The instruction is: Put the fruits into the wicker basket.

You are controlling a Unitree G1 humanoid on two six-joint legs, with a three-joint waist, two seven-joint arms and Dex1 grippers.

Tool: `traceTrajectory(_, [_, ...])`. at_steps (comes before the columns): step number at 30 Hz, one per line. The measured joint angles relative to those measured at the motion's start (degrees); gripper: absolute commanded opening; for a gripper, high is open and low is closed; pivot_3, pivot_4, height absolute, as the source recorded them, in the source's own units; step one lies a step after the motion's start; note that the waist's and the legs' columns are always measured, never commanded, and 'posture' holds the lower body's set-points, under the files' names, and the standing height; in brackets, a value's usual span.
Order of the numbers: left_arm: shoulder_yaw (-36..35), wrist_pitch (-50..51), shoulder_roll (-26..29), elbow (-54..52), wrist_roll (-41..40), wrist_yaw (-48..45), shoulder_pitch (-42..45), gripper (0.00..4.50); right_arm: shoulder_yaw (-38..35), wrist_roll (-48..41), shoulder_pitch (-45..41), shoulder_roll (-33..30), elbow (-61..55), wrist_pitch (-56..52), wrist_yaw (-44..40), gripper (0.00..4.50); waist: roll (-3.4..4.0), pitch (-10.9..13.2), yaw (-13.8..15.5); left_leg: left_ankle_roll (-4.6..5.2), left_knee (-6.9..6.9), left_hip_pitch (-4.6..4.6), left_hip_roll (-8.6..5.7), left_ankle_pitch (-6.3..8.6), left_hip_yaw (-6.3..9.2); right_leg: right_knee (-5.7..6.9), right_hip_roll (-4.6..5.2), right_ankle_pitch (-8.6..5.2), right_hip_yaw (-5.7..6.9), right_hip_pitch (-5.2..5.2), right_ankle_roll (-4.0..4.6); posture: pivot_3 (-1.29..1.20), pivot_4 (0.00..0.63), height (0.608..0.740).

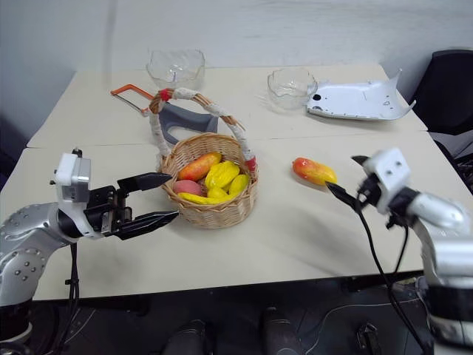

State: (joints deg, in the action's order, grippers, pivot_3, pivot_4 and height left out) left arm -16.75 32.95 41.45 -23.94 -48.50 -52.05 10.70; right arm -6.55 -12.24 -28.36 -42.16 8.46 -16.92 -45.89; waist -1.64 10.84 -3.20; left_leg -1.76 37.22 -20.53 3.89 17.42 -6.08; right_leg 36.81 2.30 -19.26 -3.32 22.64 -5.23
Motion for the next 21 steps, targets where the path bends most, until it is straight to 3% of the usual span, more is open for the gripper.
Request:
traceTrajectory(7, [0.5, -0.8, -1.0, -1.2, 0.7, 1.9, -1.1, 4.5, 10.7, 9.3, -15.0, 4.3, 26.5, 5.8, -1.5, 4.46, 0.01, 0.0, -0.1, 0.19, 0.3, -0.84, -0.03, 0.05, -0.2, 0.18, 0.1, 0.05, -0.04, 0.85, -0.11, 0.0, 0.15, 0.74])
traceTrajectory(10, [0.5, -0.8, -1.1, -2.9, 0.8, 2.5, -2.8, 4.5, 11.3, 9.3, -17.0, 4.7, 30.0, 5.7, -5.8, 3.9, 0.01, 0.0, -0.3, 0.18, 0.36, -0.83, 0.21, 0.07, -0.24, 0.22, 0.13, 0.07, -0.04, 0.86, -0.14, 0.0, 0.15, 0.74])
traceTrajectory(14, [0.2, -0.8, -1.2, -3.5, 0.7, 3.8, -4.0, 4.5, 11.0, 7.4, -17.5, 5.3, 30.2, 5.8, -11.1, 2.58, 0.01, 0.0, -0.3, 0.14, 0.56, -0.79, 0.2, 0.07, -0.32, 0.4, 0.01, 0.07, -0.03, 0.86, -0.13, 0.0, 0.15, 0.74])
traceTrajectory(18, [-0.2, -1.2, -0.5, -4.8, 1.5, 3.9, -5.2, 4.5, 10.5, 4.5, -12.9, 1.6, 25.4, 9.8, -20.1, 2.48, 0.02, 0.0, 0.0, 0.17, 0.63, -0.72, 0.04, 0.09, -0.42, 0.53, 0.0, 0.07, -0.01, 0.82, -0.13, 0.0, 0.15, 0.74])
traceTrajectory(21, [-2.0, -2.1, -0.4, -4.8, 1.9, 3.7, -8.8, 4.5, 10.6, 1.1, -3.5, -4.8, 14.6, 11.6, -31.4, 2.48, 0.05, 0.0, 0.3, 0.27, 0.62, -0.74, 0.1, 0.21, -0.32, 0.51, 0.09, 0.06, -0.02, 0.82, -0.16, 0.0, 0.15, 0.74])
